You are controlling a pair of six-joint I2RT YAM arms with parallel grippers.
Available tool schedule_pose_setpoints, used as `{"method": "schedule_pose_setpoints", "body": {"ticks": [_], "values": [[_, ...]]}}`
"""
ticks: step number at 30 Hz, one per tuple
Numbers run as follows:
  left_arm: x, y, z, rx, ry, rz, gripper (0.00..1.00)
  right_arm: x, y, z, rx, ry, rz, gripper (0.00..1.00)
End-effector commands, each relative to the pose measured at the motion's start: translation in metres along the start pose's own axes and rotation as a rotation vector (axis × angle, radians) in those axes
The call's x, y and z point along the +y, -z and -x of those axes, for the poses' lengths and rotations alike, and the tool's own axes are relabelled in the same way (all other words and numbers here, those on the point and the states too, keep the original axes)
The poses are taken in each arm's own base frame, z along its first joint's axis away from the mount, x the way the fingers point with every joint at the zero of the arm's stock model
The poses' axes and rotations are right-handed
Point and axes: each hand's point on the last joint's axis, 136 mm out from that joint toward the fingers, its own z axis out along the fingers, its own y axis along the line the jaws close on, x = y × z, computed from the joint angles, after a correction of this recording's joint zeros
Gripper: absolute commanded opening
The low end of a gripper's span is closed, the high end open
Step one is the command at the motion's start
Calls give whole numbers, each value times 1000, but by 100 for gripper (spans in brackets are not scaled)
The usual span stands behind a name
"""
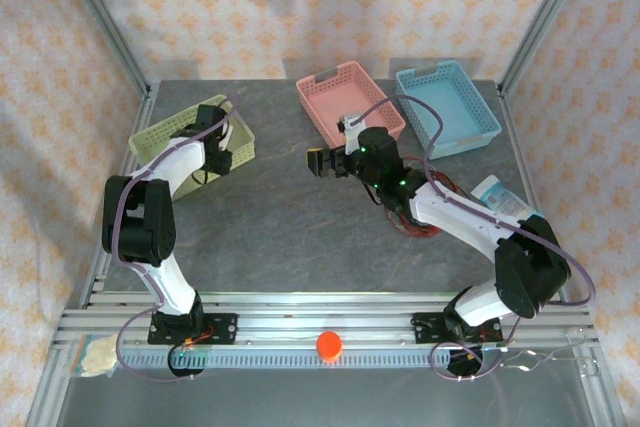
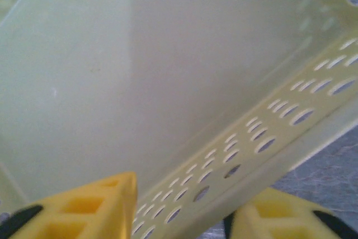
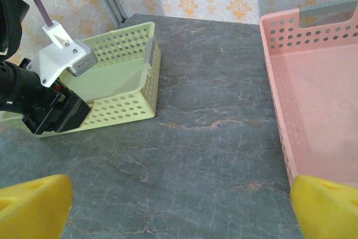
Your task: Untangle the cables
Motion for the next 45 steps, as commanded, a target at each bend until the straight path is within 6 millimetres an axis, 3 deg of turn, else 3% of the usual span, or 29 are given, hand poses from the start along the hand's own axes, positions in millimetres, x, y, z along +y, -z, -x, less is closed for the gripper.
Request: {"method": "schedule_pose_setpoints", "body": {"ticks": [1,6,11,20,26,35,39,42,45], "values": [[-4,3,5,3,6,-35,31,-1,2,10,-24,-8,-29,100],[-11,2,13,-2,6,-62,14,-8,3,8,-29,-35,-66,99],[-25,4,31,-34,30,-97,8,-25,6,7,-47,-78,-162,98],[-85,16,84,-151,100,-252,7,-84,33,2,-110,-181,-470,97],[-111,1,126,-170,226,-242,4,-103,43,-6,-79,-174,-523,96],[-132,-15,176,-199,324,-263,10,-112,49,-15,-21,-130,-552,97],[-142,-14,189,-214,325,-316,22,-115,50,-17,-4,-116,-559,97],[-146,0,197,-236,315,-361,35,-116,47,-15,11,-103,-547,97],[-138,26,204,-276,312,-365,39,-111,37,-12,37,-80,-505,96]]}}
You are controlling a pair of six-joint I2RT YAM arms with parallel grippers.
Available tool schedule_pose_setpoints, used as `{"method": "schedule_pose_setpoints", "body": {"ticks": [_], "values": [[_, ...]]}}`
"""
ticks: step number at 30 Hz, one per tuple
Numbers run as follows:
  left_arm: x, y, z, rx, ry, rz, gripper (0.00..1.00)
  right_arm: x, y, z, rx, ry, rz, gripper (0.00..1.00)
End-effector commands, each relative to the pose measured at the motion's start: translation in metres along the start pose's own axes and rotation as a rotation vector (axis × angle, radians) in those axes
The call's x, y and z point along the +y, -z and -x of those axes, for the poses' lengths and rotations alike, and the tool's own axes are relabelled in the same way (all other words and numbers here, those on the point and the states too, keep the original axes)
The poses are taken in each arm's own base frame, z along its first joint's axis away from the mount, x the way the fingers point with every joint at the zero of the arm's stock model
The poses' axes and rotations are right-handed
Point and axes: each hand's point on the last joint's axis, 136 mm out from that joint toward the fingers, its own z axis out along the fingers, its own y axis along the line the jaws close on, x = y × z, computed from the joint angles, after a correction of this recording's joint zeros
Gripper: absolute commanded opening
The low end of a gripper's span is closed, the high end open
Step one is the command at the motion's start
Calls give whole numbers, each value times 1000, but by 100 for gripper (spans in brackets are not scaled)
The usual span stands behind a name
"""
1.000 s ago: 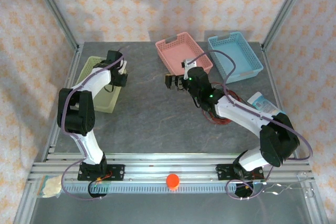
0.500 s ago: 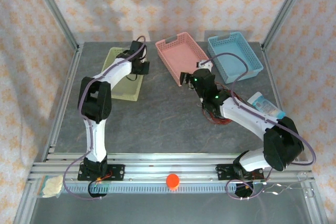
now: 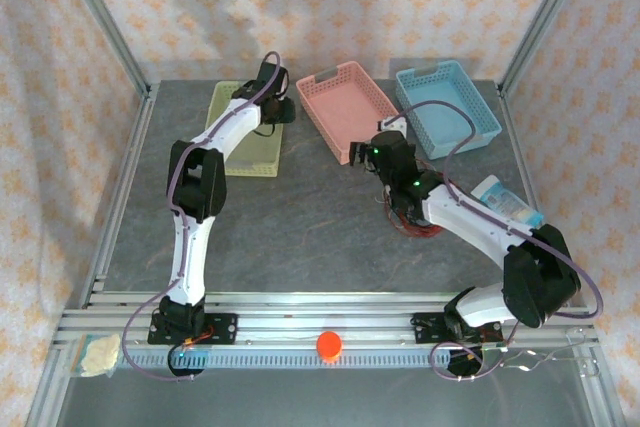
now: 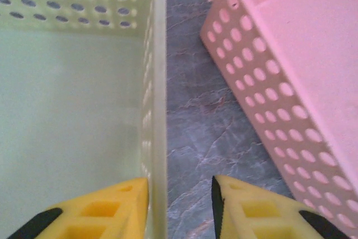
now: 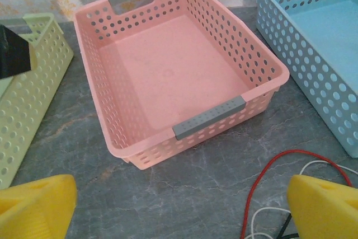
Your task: Untangle the cables
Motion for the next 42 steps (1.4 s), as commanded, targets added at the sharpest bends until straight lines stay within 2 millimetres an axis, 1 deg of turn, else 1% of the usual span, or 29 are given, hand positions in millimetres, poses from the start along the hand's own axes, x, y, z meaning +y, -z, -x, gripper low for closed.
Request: {"method": "schedule_pose_setpoints", "body": {"ticks": [1,4,5,7,8,9,12,14,16,17,19,21,23,26,30,33,37,42], "values": [[-15,42,25,-64,-1,-50,40,11,-3,11,15,47,40,96],[-16,76,34,-135,3,-72,44,24,-14,14,37,73,79,93],[-15,87,33,-155,6,-80,47,29,-19,14,48,82,88,92],[-10,103,27,-185,22,-97,47,34,-30,16,63,104,84,91],[-7,119,25,-215,33,-111,47,34,-36,17,70,110,71,91],[-3,127,22,-231,46,-119,47,35,-41,20,74,111,59,90],[20,144,2,-265,102,-132,47,35,-60,27,95,113,37,90],[41,155,-12,-287,155,-135,47,33,-74,32,109,110,23,88],[63,162,-24,-304,197,-119,48,39,-87,34,138,116,52,88],[76,167,-29,-319,217,-102,50,46,-94,33,158,129,77,87],[100,172,-37,-340,257,-67,59,60,-109,25,211,151,121,87],[122,174,-44,-347,293,-26,70,68,-123,19,245,158,143,87],[144,172,-50,-355,333,14,85,73,-135,18,255,157,147,87],[167,164,-52,-359,377,34,99,81,-151,15,279,155,154,90],[187,150,-47,-360,404,58,100,96,-165,13,304,123,201,99],[193,135,-41,-350,402,30,100,109,-171,7,332,91,255,100],[185,112,-33,-307,364,-44,100,126,-174,-2,375,45,344,100],[176,101,-22,-298,346,-108,99,144,-168,-11,419,7,445,100]]}}
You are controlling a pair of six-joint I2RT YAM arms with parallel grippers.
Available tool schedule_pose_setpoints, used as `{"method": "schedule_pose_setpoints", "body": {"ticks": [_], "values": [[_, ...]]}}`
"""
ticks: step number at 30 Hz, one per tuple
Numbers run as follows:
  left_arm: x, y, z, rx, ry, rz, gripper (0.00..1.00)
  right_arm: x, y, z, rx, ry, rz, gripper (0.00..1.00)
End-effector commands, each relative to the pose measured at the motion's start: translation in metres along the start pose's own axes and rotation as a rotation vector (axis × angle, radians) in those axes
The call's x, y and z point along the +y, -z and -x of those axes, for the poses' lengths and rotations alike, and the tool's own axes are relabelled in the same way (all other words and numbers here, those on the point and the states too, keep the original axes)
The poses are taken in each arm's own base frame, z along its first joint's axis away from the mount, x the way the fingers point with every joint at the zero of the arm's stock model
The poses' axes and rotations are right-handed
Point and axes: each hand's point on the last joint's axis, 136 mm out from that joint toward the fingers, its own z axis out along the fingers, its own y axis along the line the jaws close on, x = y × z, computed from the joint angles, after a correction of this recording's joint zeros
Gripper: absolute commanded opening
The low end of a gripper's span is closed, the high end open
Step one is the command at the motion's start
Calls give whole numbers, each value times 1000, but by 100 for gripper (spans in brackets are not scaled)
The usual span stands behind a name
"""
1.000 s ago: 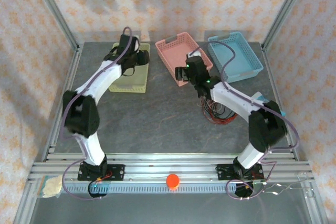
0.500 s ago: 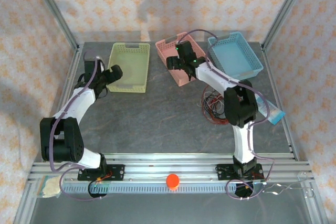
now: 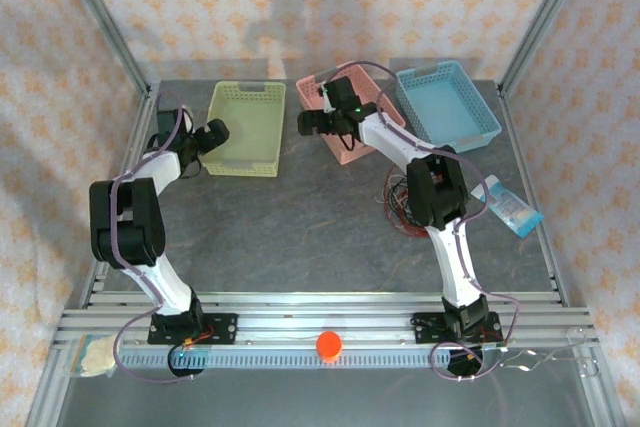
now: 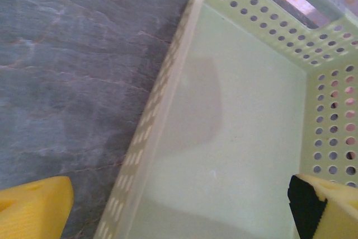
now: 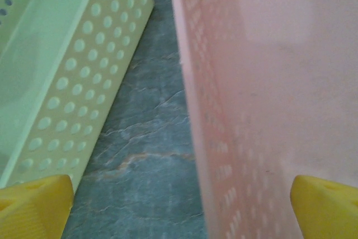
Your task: Untangle the cables
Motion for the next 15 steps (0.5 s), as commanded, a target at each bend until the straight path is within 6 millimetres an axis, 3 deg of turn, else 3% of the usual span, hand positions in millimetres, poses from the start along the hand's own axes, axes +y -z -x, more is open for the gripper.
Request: {"method": "schedule_pose_setpoints", "body": {"ticks": [1,11,13,15], "values": [[-29,2,28,-53,-53,-116,99,27,1,-3,36,-27,130,100],[-51,-13,13,33,-80,-239,99,97,21,-13,72,47,432,100],[-53,-15,9,47,-85,-247,99,100,29,-8,44,70,438,100],[-55,-15,7,53,-88,-255,99,89,37,4,-15,87,355,100]]}}
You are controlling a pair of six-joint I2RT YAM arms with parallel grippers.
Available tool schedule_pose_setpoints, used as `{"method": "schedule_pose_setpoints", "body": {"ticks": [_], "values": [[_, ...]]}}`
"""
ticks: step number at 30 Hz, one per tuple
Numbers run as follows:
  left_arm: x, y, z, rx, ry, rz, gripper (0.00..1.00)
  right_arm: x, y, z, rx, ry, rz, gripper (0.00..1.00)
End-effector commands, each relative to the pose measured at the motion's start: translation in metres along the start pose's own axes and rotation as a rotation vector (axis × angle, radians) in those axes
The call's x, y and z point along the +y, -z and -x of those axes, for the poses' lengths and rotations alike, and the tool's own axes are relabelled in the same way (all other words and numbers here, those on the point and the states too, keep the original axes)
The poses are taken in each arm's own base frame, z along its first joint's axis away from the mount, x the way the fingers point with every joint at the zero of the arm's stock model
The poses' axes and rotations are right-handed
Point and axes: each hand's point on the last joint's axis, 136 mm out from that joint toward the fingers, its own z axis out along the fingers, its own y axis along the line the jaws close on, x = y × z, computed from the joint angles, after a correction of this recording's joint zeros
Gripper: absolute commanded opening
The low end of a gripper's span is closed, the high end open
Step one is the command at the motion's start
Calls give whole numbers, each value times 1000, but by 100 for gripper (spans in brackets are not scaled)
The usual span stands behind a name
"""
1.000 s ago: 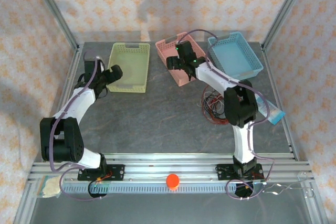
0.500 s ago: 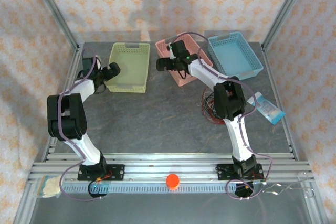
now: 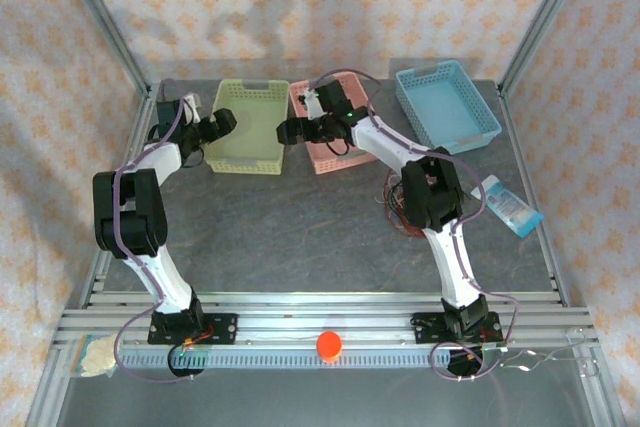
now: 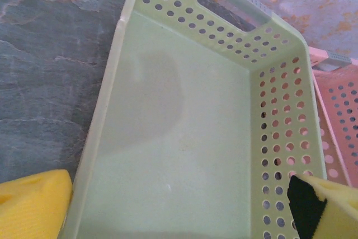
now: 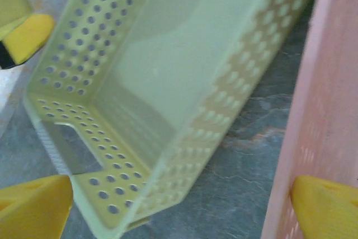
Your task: Untangle the cables
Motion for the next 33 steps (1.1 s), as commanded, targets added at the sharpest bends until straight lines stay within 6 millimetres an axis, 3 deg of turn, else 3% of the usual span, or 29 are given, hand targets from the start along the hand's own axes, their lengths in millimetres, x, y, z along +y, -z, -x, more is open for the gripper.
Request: {"method": "schedule_pose_setpoints", "body": {"ticks": [1,4,7,12,18,24,28,33], "values": [[-16,-5,-4,25,-34,-62,99,9,34,30,-116,77,-57,100],[-19,-3,-2,18,-41,-62,99,-29,65,45,-215,66,-270,100],[-18,0,1,-3,-39,-48,99,-80,101,49,-267,20,-476,100],[-21,-2,-1,0,-45,-52,99,-167,156,40,-281,-106,-720,98],[-28,-10,-12,28,-58,-53,99,-231,201,25,-282,-225,-843,97],[-30,-11,-19,44,-68,-50,99,-272,211,5,-251,-336,-811,98],[-32,-13,-20,51,-72,-57,99,-286,203,-4,-235,-419,-697,98],[-35,-13,-18,53,-85,-59,99,-286,179,-5,-171,-394,-584,99]]}}
